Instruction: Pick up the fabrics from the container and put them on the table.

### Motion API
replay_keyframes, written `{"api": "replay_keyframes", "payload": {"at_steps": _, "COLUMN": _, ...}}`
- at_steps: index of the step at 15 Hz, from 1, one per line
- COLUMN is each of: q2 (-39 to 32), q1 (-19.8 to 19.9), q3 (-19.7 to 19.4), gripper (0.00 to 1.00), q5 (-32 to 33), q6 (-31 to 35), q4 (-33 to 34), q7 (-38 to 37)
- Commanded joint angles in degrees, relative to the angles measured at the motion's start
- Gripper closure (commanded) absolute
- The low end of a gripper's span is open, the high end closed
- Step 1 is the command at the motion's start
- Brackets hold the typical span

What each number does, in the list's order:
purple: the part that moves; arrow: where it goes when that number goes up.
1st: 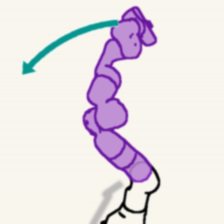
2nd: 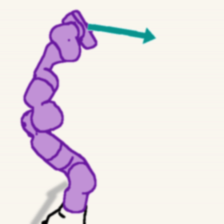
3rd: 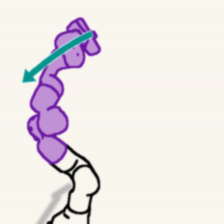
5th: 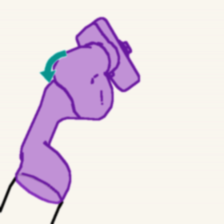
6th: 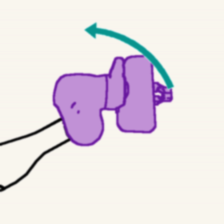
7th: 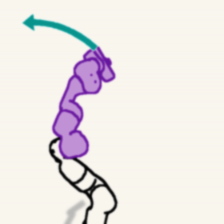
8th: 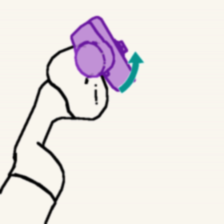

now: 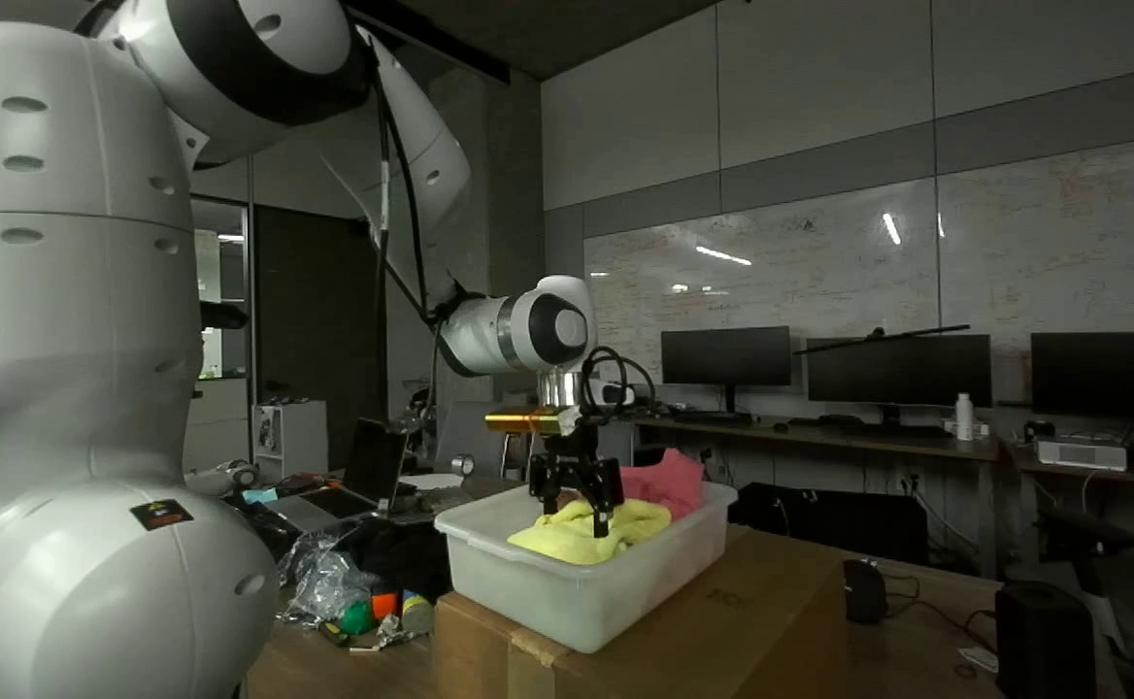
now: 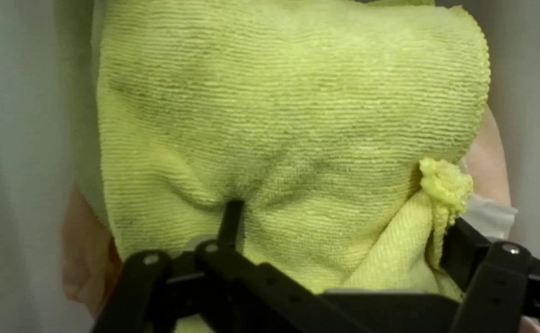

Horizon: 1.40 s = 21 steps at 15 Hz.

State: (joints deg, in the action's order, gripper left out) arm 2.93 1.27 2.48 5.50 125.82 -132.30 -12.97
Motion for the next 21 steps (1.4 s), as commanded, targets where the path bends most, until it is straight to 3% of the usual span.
{"api": "replay_keyframes", "payload": {"at_steps": 1, "q2": -1.1, "q1": -0.1, "q3": -1.0, "gripper": 0.26, "q5": 1.0, "q6": 3.5, "q4": -0.6, "q7": -0.1}}
{"api": "replay_keyframes", "payload": {"at_steps": 3, "q2": -0.8, "q1": -0.1, "q3": -1.1, "gripper": 0.3, "q5": 0.6, "q6": 4.1, "q4": -0.8, "q7": -1.0}}
{"api": "replay_keyframes", "payload": {"at_steps": 10, "q2": 4.2, "q1": -0.4, "q3": -0.8, "gripper": 0.84, "q5": 0.2, "q6": 0.2, "q4": -0.7, "q7": -3.7}}
{"api": "replay_keyframes", "payload": {"at_steps": 13, "q2": 8.7, "q1": -0.3, "q3": -0.4, "gripper": 0.98, "q5": 0.7, "q6": -2.2, "q4": -0.9, "q7": -4.5}}
{"api": "replay_keyframes", "payload": {"at_steps": 15, "q2": 11.2, "q1": -0.2, "q3": -0.3, "gripper": 0.91, "q5": 0.1, "q6": -4.5, "q4": -0.1, "q7": -3.9}}
{"api": "replay_keyframes", "payload": {"at_steps": 21, "q2": 19.2, "q1": 0.8, "q3": 1.2, "gripper": 0.91, "q5": 3.3, "q6": -9.9, "q4": 3.4, "q7": -5.6}}
